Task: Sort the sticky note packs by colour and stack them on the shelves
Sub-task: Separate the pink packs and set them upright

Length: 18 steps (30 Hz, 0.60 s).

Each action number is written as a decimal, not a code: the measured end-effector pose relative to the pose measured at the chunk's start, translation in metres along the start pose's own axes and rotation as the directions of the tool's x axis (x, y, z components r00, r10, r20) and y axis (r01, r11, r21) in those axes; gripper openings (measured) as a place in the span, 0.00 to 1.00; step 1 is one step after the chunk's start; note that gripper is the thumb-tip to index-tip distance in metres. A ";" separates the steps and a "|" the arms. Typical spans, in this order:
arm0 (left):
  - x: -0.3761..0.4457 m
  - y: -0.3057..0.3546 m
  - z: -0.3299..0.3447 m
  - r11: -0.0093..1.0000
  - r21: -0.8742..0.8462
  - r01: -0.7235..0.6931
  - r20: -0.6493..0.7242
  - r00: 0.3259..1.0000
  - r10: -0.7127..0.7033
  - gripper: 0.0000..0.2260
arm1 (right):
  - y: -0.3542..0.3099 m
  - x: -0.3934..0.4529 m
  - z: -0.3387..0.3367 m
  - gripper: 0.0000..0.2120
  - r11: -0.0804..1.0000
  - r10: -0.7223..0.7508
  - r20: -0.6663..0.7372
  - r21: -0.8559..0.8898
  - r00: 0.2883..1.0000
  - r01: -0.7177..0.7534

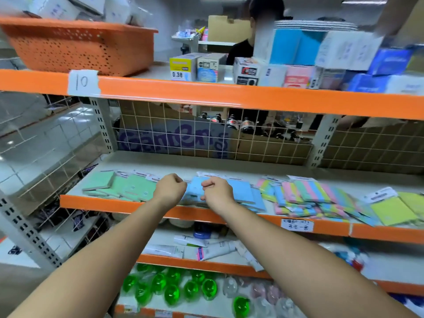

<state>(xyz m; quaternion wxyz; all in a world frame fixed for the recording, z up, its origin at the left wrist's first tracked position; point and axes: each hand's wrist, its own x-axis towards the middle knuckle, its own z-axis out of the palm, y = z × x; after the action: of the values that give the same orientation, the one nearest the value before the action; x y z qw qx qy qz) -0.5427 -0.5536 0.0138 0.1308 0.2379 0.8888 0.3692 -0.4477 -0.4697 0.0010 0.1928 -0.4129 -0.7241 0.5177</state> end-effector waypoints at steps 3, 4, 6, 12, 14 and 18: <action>-0.026 0.027 0.023 1.000 0.007 -0.016 0.015 1.000 0.016 0.04 | 0.016 -0.007 -0.035 0.15 1.000 -0.005 -0.017 0.000 1.000 0.005; -0.035 0.035 0.031 1.000 0.000 -0.023 0.027 0.999 0.023 0.04 | 0.021 -0.010 -0.047 0.15 1.000 0.003 -0.024 -0.004 1.000 -0.003; -0.052 0.050 0.048 0.999 -0.010 -0.044 0.060 0.997 0.045 0.05 | 0.033 -0.016 -0.071 0.16 1.000 -0.001 -0.042 -0.007 0.999 0.000; -0.102 0.103 0.107 0.993 -0.003 -0.115 0.115 0.987 0.114 0.07 | 0.075 -0.031 -0.151 0.15 1.000 -0.008 -0.089 -0.029 0.996 0.005; -0.116 0.121 0.129 0.991 0.002 -0.135 0.140 0.981 0.134 0.05 | 0.090 -0.035 -0.178 0.14 0.999 -0.008 -0.126 -0.041 0.992 0.003; -0.142 0.159 0.176 0.983 0.005 -0.182 0.186 0.966 0.177 0.04 | 0.119 -0.046 -0.238 0.12 0.999 0.016 -0.187 -0.048 0.982 -0.025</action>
<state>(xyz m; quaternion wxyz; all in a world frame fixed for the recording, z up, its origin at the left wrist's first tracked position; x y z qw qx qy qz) -0.2986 -0.4254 0.0142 0.1760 0.3520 0.8517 0.3459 -0.2056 -0.3513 -0.0073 0.2441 -0.4719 -0.7112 0.4604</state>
